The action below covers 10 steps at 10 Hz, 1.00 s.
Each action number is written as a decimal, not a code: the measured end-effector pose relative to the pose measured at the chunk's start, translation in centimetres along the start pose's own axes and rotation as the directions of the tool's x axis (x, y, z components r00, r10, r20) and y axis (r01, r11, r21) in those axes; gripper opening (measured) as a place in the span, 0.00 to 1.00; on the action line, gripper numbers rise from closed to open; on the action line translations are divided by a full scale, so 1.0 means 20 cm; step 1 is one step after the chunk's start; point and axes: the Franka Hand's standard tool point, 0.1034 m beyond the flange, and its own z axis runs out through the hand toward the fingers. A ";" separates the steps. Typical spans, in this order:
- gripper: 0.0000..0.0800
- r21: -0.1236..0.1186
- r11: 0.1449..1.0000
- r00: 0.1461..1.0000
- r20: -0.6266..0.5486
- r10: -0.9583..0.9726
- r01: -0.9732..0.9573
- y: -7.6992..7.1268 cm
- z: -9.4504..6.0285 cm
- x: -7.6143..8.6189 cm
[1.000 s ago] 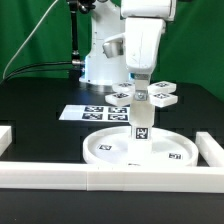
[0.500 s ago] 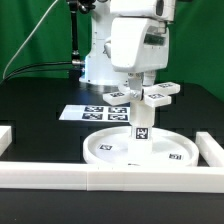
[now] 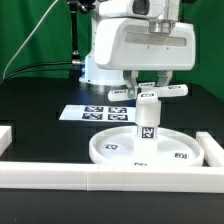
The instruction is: Assemble round table
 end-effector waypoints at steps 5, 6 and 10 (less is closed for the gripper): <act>0.57 -0.010 0.808 0.808 0.000 0.589 -0.589 -0.01 0.00 0.00; 0.57 -0.016 0.752 0.752 -0.007 0.659 -0.659 -0.01 0.00 0.00; 0.57 -0.001 0.584 0.584 -0.005 0.812 -0.812 0.00 0.00 0.00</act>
Offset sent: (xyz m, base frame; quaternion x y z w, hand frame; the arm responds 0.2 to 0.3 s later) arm -0.0067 0.0155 -0.0050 -0.0112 -0.0112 0.2863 0.9580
